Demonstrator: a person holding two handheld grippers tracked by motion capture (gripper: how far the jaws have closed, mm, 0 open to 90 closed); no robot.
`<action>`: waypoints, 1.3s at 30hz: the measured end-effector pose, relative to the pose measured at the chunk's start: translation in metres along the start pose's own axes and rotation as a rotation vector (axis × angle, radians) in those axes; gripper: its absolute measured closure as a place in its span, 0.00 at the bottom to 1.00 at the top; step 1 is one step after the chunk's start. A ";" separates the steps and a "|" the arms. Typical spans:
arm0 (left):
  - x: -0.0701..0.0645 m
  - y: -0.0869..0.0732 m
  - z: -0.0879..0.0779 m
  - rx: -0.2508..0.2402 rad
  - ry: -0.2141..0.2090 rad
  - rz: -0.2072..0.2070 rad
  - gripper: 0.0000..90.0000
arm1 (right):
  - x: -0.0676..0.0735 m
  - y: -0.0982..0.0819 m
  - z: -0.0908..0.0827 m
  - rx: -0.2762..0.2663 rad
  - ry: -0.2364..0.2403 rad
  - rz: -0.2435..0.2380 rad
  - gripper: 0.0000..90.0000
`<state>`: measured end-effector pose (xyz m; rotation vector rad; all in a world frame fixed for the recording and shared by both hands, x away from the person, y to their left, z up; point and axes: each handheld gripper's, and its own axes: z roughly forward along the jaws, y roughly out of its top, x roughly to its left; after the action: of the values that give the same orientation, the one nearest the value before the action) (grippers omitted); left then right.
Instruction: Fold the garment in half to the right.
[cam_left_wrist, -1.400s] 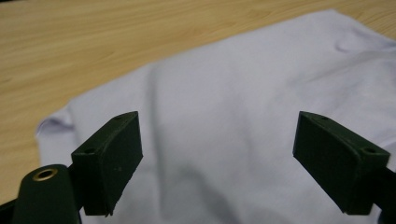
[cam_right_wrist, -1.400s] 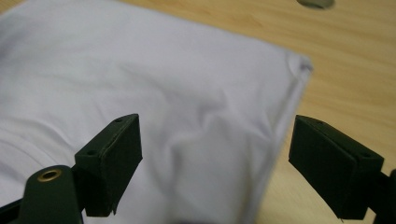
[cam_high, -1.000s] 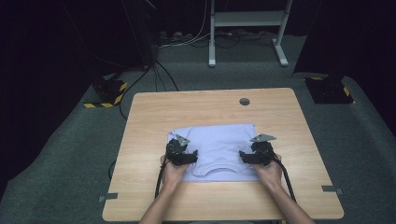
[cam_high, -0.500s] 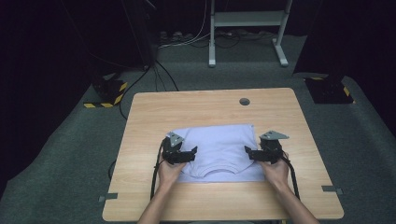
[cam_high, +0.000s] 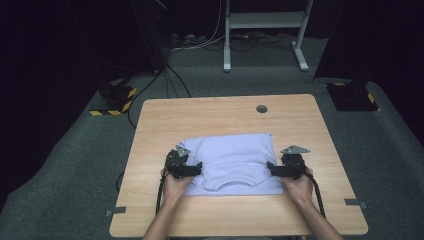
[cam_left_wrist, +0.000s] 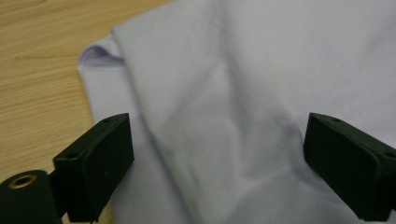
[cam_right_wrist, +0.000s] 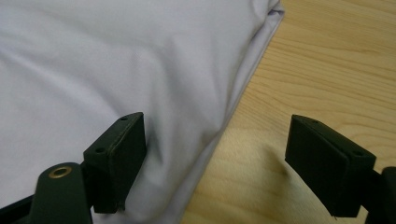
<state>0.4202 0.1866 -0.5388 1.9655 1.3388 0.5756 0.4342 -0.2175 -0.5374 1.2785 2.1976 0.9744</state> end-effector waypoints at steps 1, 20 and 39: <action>0.000 0.000 -0.003 -0.023 -0.005 -0.010 0.10 | -0.001 0.000 -0.003 -0.003 0.002 -0.002 0.22; -0.042 0.000 0.006 0.031 -0.029 0.108 0.08 | 0.052 -0.002 -0.002 -0.021 -0.004 -0.176 0.18; -0.054 -0.005 0.004 0.010 -0.043 0.117 0.09 | 0.044 -0.015 -0.011 0.001 0.100 -0.215 0.15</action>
<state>0.3997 0.1363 -0.5439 2.0628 1.2087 0.5797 0.3965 -0.1883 -0.5413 0.9873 2.3524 0.9700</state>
